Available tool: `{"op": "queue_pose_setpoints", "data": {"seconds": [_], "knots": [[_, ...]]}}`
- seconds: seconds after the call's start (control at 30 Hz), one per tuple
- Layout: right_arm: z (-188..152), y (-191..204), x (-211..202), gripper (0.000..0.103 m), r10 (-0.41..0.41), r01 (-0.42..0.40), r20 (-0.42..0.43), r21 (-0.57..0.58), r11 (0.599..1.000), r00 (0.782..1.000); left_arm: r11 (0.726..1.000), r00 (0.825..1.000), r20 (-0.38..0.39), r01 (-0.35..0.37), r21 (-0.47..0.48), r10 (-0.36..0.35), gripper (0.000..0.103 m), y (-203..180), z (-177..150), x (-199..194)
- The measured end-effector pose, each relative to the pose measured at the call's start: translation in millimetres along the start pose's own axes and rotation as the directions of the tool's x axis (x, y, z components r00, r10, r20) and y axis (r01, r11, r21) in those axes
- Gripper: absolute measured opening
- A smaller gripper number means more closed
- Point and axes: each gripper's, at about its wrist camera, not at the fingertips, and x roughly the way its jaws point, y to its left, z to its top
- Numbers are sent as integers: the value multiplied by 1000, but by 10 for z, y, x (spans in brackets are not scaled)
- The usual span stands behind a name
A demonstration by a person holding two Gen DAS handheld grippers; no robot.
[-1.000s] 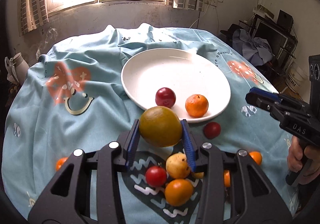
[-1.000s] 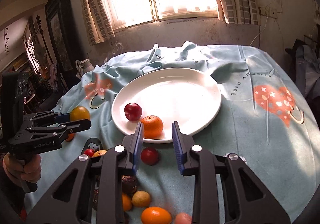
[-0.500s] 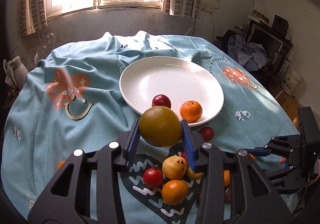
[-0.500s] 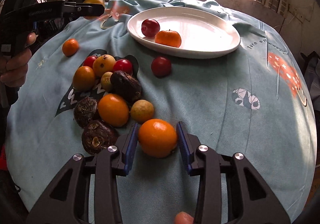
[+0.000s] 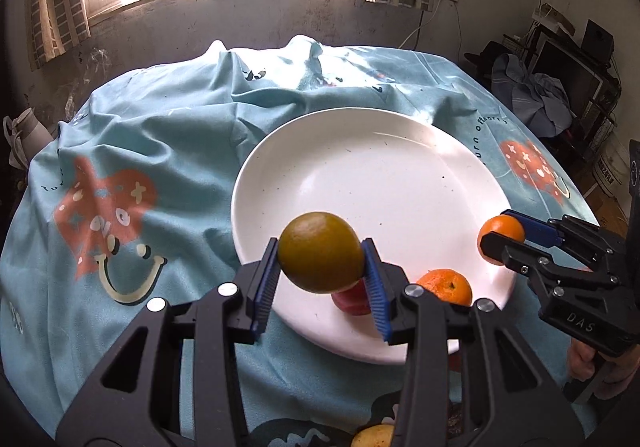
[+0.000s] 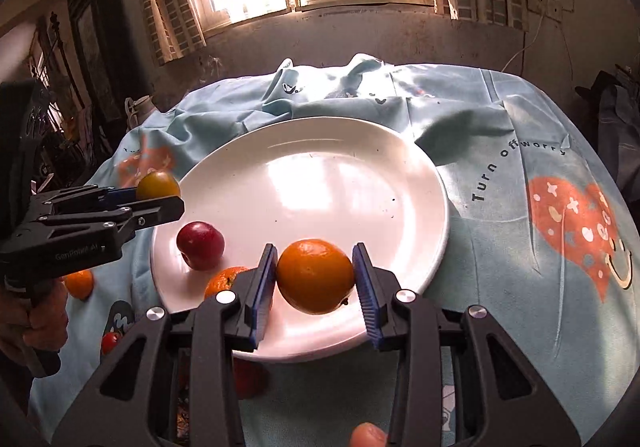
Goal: Organize fruits
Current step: 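Place the orange and lemon on the white plate and open both grippers, then grasp a dark brown fruit with the right gripper while the left gripper grasps an orange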
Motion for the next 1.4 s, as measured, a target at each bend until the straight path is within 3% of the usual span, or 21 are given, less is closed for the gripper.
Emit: {"op": "queue_pose_setpoints", "data": {"seconds": [0.13,0.2,0.23,0.27,0.33,0.43,0.53,0.67,0.83,0.93,1.17,1.4], "knots": [[-18,12,80,39,16,-16,-16,12,1000,1000,1000,1000,-24,-15,0,15,42,22,17,148],[-27,17,83,40,31,-30,-20,19,999,999,999,999,-11,-37,0,37,61,22,16,131],[-31,22,58,48,42,-41,-20,25,999,999,999,999,9,-46,1,46,75,22,12,73],[-42,29,-3,58,46,-45,-8,32,998,999,999,998,33,-53,0,53,81,25,1,-7],[-73,63,-185,61,50,-51,34,32,998,998,998,996,64,-54,9,53,84,29,-40,-195],[-137,167,-464,62,19,-21,73,17,1000,997,998,993,100,-62,17,60,96,67,-178,-527],[-302,281,-703,62,0,0,72,0,1000,997,999,990,130,-50,10,49,96,180,-419,-879],[-674,452,-924,62,88,-87,22,-49,995,996,1000,984,173,-25,-12,27,101,410,-891,-1279],[-1126,697,-1034,62,126,-128,-22,-151,980,992,996,990,140,-6,-89,18,101,697,-1416,-1314],[-1265,769,-1007,62,143,-156,-87,-172,973,986,991,994,107,-12,-133,26,101,770,-1535,-1275],[-1419,887,-934,62,151,-185,-170,-208,960,974,994,994,105,-30,-109,42,101,690,-1656,-1298],[-1478,949,-848,62,125,-174,-208,-236,956,970,993,993,102,-48,-109,59,101,685,-1668,-1291]]}}
